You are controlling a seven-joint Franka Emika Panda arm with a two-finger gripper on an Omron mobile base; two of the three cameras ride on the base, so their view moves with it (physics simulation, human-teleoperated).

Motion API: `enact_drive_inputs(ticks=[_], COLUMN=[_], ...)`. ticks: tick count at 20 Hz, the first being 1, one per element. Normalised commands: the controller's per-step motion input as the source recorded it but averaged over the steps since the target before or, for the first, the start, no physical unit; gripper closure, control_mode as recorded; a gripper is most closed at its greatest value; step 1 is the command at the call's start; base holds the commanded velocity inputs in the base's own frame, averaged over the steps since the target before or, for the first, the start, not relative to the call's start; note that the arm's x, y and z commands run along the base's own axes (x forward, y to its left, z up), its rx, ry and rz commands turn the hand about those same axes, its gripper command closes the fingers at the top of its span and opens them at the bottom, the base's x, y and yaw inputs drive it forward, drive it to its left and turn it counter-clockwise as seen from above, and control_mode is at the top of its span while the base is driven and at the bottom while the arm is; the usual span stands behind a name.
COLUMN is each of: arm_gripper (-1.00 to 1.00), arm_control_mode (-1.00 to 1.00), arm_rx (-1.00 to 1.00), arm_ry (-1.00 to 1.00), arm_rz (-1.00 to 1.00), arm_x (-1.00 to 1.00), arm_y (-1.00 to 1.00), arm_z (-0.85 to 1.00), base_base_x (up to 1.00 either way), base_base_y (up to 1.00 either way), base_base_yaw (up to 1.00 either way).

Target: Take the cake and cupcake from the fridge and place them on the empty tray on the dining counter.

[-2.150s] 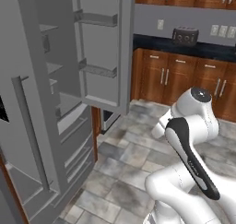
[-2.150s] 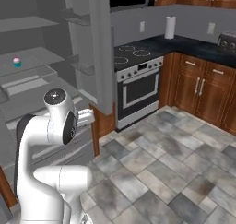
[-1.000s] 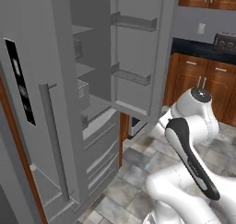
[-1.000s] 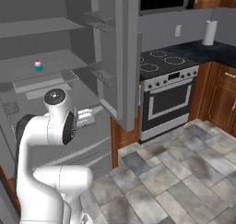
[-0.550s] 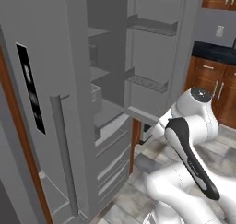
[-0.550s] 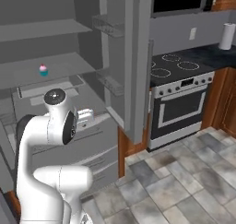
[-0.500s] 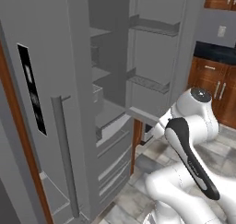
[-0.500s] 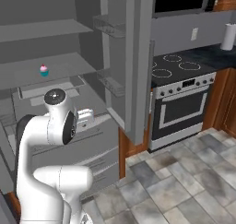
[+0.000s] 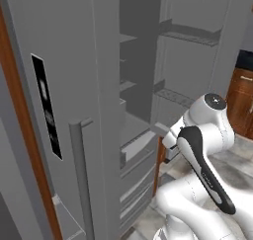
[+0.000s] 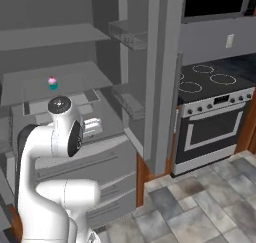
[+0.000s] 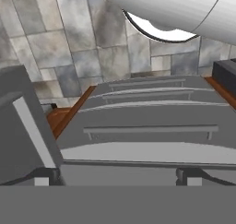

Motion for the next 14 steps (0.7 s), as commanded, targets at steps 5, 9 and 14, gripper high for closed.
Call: enact_drive_inputs(ticks=[5,9,14], arm_gripper=[-1.00,-1.00,-1.00], arm_control_mode=[1.00,1.00,1.00], arm_rx=[0.00,0.00,0.00], arm_ry=[0.00,0.00,0.00], arm_rz=[0.00,0.00,0.00], arm_x=[0.00,0.00,0.00], arm_y=[0.00,0.00,0.00], arm_z=[0.00,0.00,0.00], base_base_x=[0.59,0.53,0.54], base_base_y=[0.00,0.00,0.00], base_base_yaw=[0.18,0.19,0.20])
